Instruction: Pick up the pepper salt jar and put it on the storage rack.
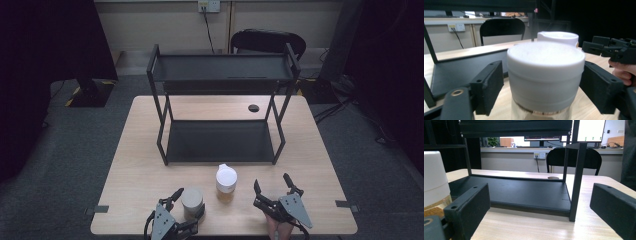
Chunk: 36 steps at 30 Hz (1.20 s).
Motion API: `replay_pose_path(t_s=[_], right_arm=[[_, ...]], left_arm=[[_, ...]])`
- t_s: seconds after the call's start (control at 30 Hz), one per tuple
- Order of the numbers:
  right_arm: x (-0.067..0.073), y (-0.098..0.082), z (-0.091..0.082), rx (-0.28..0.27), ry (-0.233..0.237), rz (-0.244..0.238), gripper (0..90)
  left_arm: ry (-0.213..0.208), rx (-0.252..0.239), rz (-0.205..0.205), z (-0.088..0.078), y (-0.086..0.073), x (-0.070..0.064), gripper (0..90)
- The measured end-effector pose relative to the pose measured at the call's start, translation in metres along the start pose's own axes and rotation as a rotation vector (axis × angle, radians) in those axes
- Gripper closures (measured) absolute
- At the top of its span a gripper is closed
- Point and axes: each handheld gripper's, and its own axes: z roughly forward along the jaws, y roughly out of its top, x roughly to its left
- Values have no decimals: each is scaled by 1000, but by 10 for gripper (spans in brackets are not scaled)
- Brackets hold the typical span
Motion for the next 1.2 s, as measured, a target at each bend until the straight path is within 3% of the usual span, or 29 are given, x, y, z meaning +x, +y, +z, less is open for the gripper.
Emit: replay_pose_path(t_s=[0.23,0.47,1.2], right_arm=[[0,0,0,0,-1,0,17],[0,0,0,0,-1,0,17],[0,0,0,0,-1,0,17]], left_arm=[[-24,17,-6,3,-1,3,284],[-20,23,-15,6,0,3,335],[1,33,-25,6,5,1,344]])
